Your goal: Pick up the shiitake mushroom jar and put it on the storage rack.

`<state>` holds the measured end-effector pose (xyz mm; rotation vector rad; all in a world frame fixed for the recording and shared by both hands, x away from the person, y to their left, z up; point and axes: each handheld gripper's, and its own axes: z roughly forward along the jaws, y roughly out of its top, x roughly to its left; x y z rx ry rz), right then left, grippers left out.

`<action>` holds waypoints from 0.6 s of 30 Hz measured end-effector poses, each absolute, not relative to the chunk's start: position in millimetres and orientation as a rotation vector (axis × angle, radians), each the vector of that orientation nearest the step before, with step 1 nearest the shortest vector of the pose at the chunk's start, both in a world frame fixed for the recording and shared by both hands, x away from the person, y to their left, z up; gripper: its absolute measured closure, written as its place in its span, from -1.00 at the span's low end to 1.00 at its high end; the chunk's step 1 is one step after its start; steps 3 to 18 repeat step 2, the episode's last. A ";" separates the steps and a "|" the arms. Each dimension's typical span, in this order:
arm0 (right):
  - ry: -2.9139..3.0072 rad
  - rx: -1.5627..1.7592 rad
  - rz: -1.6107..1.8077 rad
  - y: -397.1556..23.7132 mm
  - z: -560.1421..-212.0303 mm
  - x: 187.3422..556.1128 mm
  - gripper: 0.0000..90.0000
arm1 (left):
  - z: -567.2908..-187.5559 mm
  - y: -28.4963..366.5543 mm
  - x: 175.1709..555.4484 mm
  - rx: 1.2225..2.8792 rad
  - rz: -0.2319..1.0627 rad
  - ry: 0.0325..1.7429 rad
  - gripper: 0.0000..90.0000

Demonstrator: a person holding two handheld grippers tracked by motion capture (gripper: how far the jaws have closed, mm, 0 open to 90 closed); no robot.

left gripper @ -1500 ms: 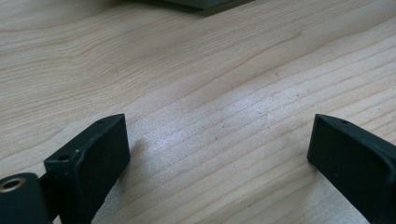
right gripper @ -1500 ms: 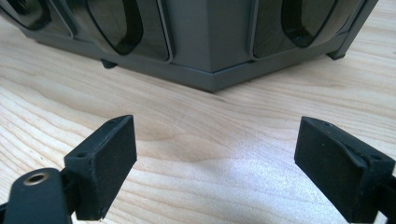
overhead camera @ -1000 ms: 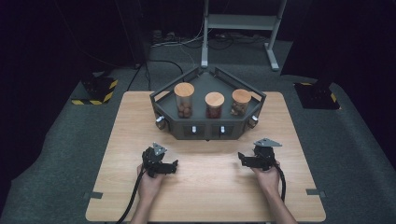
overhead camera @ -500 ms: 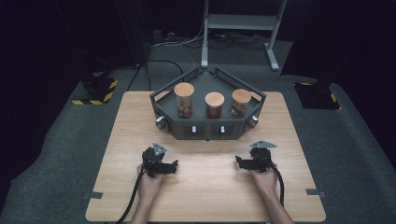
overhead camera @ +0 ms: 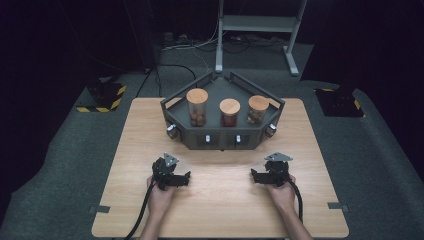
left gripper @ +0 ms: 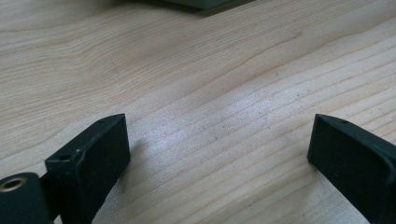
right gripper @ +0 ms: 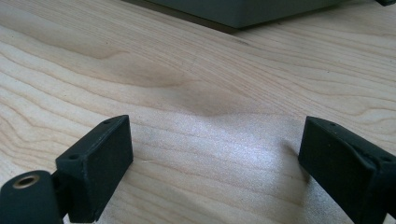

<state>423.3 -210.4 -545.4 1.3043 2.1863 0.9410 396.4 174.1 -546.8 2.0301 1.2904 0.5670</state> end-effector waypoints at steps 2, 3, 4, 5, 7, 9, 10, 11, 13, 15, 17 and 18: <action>2.186 1.304 0.941 -210.4 -545.4 423.3 -0.78 | -546.8 174.1 396.4 2.030 0.567 1.290 -0.87; 2.186 1.304 0.941 -210.4 -545.4 423.3 -0.78 | -546.8 174.1 396.4 2.030 0.567 1.290 -0.87; 2.186 1.304 0.941 -210.4 -545.4 423.3 -0.78 | -546.8 174.1 396.4 2.030 0.567 1.290 -0.87; 2.186 1.304 0.941 -210.4 -545.4 423.3 -0.78 | -546.8 174.1 396.4 2.030 0.567 1.290 -0.87; 2.186 1.304 0.941 -210.4 -545.4 423.3 -0.78 | -546.8 174.1 396.4 2.030 0.567 1.290 -0.87; 2.186 1.304 0.941 -210.4 -545.4 423.3 -0.78 | -546.8 174.1 396.4 2.030 0.567 1.290 -0.87; 2.186 1.304 0.941 -210.4 -545.4 423.3 -0.78 | -546.8 174.1 396.4 2.030 0.567 1.290 -0.87; 2.186 1.304 0.941 -210.4 -545.4 423.3 -0.78 | -546.8 174.1 396.4 2.030 0.567 1.290 -0.87; 2.186 1.304 0.941 -210.4 -545.4 423.3 -0.78 | -546.8 174.1 396.4 2.030 0.567 1.290 -0.87; 2.186 1.304 0.941 -210.4 -545.4 423.3 -0.78 | -546.8 174.1 396.4 2.030 0.567 1.290 -0.87; 2.186 1.304 0.941 -210.4 -545.4 423.3 -0.78 | -546.8 174.1 396.4 2.030 0.567 1.290 -0.87; 2.186 1.304 0.941 -210.4 -545.4 423.3 -0.78 | -546.8 174.1 396.4 2.030 0.567 1.290 -0.87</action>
